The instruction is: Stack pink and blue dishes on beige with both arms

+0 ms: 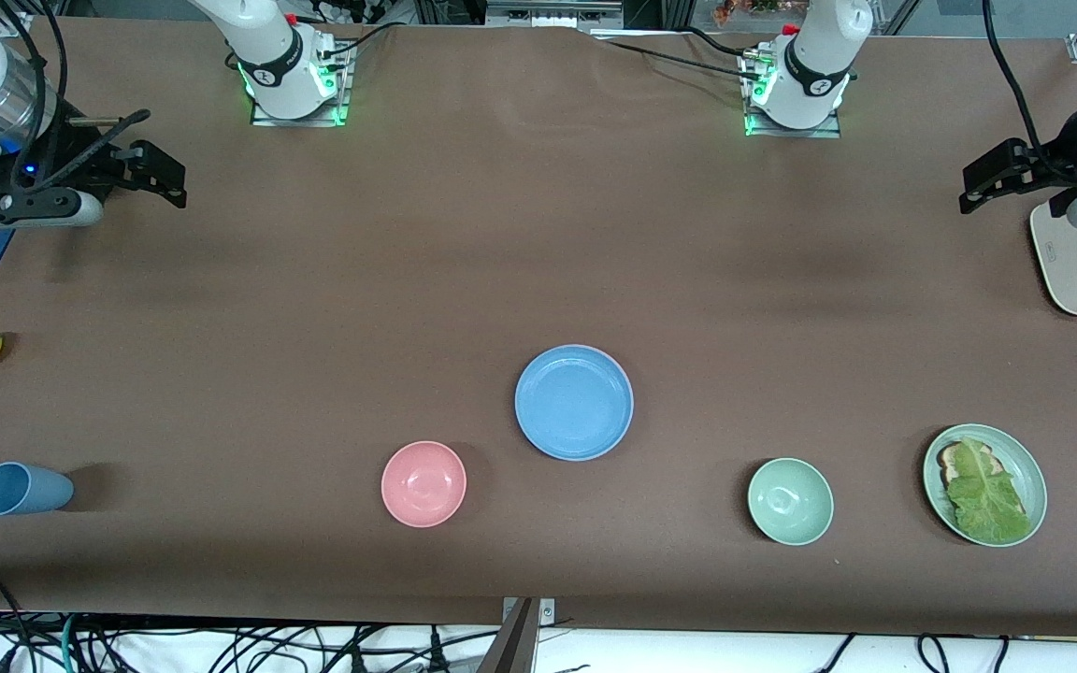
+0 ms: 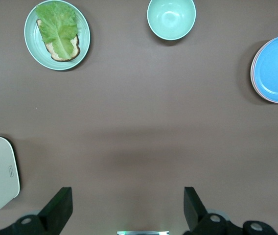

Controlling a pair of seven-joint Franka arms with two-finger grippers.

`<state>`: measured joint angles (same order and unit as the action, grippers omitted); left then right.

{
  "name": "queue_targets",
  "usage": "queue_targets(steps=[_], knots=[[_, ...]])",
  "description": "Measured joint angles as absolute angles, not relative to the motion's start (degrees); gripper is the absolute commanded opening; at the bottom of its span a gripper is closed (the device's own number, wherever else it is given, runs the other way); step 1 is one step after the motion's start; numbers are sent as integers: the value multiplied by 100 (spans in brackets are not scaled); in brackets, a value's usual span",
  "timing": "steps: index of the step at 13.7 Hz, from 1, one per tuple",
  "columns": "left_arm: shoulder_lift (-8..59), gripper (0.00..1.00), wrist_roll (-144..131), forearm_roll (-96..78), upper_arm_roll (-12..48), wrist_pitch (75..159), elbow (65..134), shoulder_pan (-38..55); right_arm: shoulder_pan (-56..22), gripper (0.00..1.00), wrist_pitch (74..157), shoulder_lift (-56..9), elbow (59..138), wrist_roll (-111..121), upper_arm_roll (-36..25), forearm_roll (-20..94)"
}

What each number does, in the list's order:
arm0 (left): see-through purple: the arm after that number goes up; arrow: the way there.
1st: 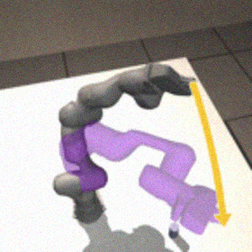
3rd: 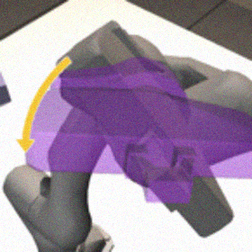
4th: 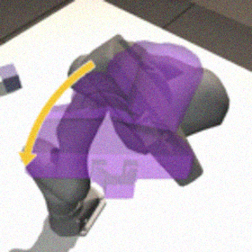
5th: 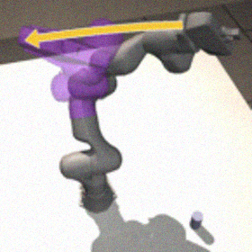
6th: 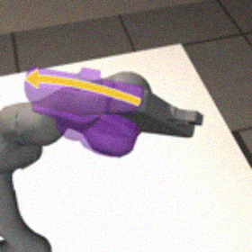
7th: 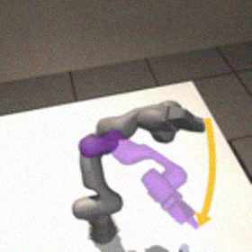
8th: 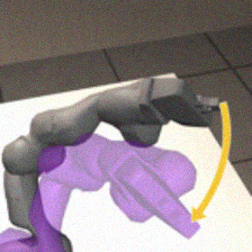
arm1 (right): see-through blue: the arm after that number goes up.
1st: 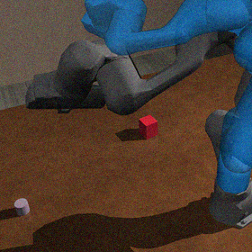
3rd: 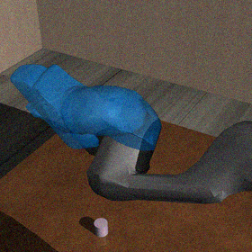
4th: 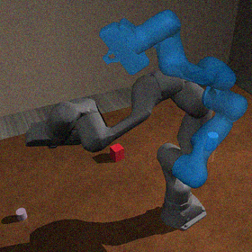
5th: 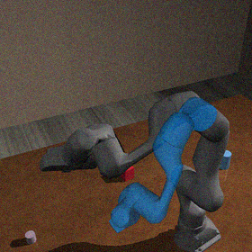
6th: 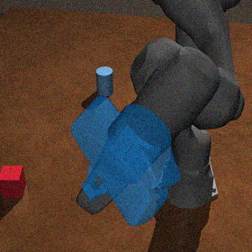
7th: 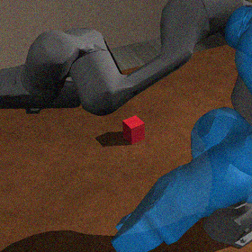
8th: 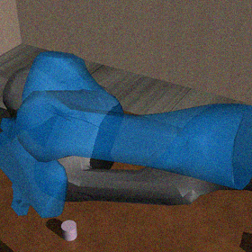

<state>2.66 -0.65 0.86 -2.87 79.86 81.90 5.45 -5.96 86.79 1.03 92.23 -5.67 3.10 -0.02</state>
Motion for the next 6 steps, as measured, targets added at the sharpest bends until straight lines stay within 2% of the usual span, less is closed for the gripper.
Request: queue_targets(steps=[6], knots=[[267, 100, -68, 86, -299, 7986, 8190, 536, -595, 100, 8678, 116, 9174, -563, 308, -2]])
